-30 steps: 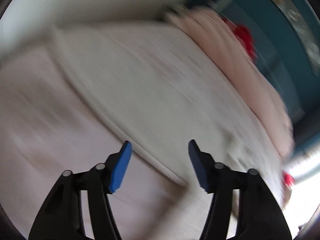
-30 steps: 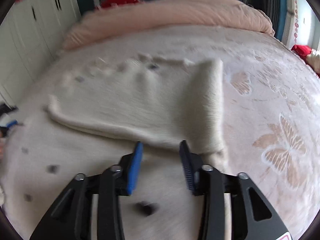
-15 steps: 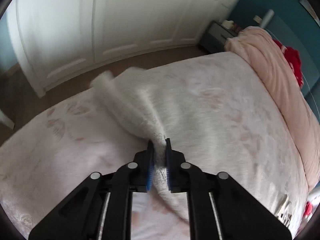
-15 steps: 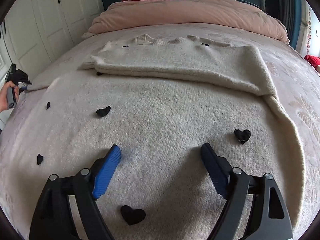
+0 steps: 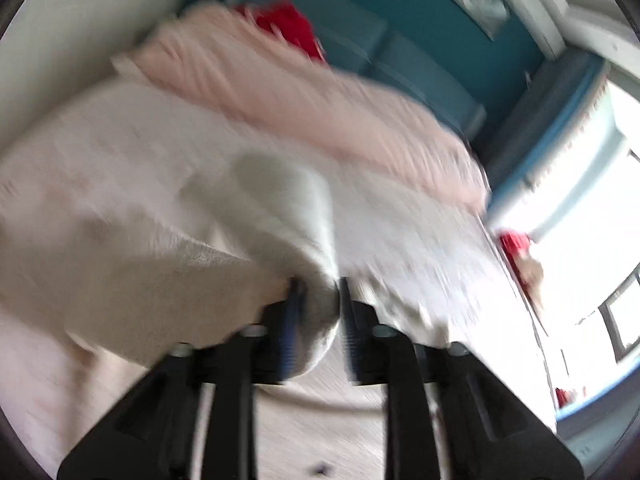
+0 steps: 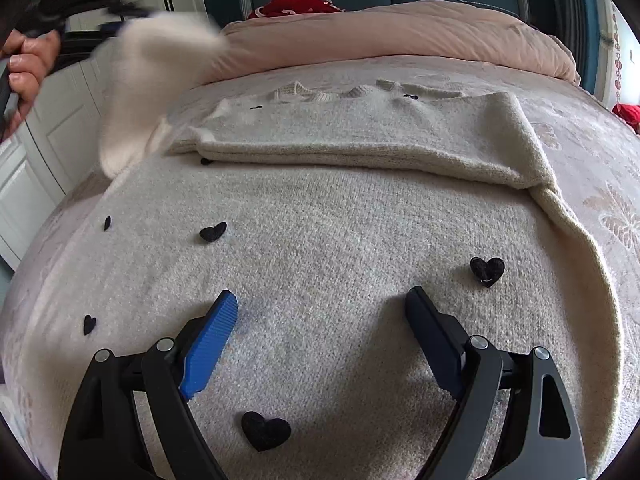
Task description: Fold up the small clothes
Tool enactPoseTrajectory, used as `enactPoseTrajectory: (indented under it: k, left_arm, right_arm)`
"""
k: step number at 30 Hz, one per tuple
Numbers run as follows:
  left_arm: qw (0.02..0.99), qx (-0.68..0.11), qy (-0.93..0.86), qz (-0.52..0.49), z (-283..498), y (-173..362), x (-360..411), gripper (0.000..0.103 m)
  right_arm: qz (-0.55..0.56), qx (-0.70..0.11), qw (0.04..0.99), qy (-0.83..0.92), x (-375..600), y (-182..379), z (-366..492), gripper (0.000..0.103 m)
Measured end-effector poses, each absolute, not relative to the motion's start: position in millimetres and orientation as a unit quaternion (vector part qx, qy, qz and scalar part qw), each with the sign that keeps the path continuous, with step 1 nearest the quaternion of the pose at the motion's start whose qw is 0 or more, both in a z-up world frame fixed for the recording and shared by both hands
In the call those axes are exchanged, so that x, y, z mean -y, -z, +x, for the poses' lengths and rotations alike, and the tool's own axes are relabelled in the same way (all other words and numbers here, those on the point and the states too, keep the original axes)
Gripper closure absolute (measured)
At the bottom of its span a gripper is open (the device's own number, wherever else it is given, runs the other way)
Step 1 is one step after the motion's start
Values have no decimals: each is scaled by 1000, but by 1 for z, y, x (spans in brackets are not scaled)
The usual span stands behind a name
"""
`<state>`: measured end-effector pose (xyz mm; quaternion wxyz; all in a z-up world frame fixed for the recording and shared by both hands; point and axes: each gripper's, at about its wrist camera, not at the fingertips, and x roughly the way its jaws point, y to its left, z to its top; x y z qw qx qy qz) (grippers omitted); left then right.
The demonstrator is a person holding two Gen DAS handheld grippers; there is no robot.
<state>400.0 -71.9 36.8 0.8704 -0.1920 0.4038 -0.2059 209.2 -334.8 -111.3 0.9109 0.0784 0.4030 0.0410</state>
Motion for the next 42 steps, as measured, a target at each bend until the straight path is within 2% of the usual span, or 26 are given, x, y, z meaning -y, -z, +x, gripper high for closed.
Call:
enactPoseTrajectory:
  k: [1, 2, 6, 9, 13, 17, 22, 23, 25, 26, 27, 28, 29, 30, 31, 32, 35, 36, 40, 42]
  left_arm:
    - [864, -418, 202, -196, 395, -21, 82, 41]
    - [859, -428, 191, -203, 384, -4, 88, 29]
    - [835, -460, 131, -271, 350, 63, 66, 26]
    - [812, -478, 94, -321, 346, 88, 27, 26]
    - [829, -449, 55, -329, 346, 76, -24, 26]
    - [838, -431, 39, -331, 365, 61, -44, 26]
    - [814, -439, 31, -380, 389, 68, -44, 26]
    - [813, -438, 27, -382, 385, 72, -52, 26]
    - [816, -425, 14, -391, 385, 73, -60, 26]
    - [818, -419, 2, -393, 386, 75, -64, 27]
    - [820, -415, -6, -394, 389, 76, -66, 30]
    - [820, -415, -12, -394, 391, 77, -68, 41]
    - [820, -419, -18, -389, 394, 79, -69, 54]
    - [822, -422, -18, -382, 396, 79, -70, 61]
    - [828, -421, -12, -370, 398, 78, -70, 75]
    - [839, -421, -2, -346, 400, 75, -67, 80]
    - [861, -414, 9, -295, 398, 72, -57, 85]
    - [857, -420, 10, -298, 396, 77, -56, 86]
    - [842, -443, 11, -307, 392, 105, -47, 86]
    - [858, -431, 5, -278, 388, 102, -39, 85]
  right_arm:
    - [84, -402, 911, -44, 336, 111, 210, 19]
    - [93, -401, 910, -49, 338, 111, 210, 19]
    - [119, -402, 905, -65, 346, 110, 211, 17]
    - [138, -402, 902, -73, 352, 106, 212, 17]
    - [178, -390, 901, -67, 366, 89, 221, 17]
    - [210, -364, 907, -39, 385, 64, 255, 17]
    - [255, -406, 878, 3, 415, 69, 336, 17]
    - [263, -410, 873, 15, 422, 73, 345, 19]
    - [272, -428, 861, 34, 428, 84, 367, 30]
    - [273, -439, 855, 34, 428, 89, 374, 34]
    - [274, -453, 848, 36, 427, 96, 382, 51]
    - [275, -463, 841, 41, 422, 96, 390, 65]
    - [288, -458, 841, 25, 421, 89, 395, 89]
    - [300, -433, 850, -1, 418, 72, 396, 90]
    - [299, -402, 865, -25, 416, 55, 394, 91]
    - [281, -359, 889, -47, 412, 25, 386, 91]
    - [235, -295, 925, -50, 419, -14, 358, 92]
    - [218, -296, 929, -33, 426, -9, 353, 92]
    - [193, -456, 867, 53, 469, 97, 365, 92]
    - [202, -430, 879, 35, 473, 98, 356, 92]
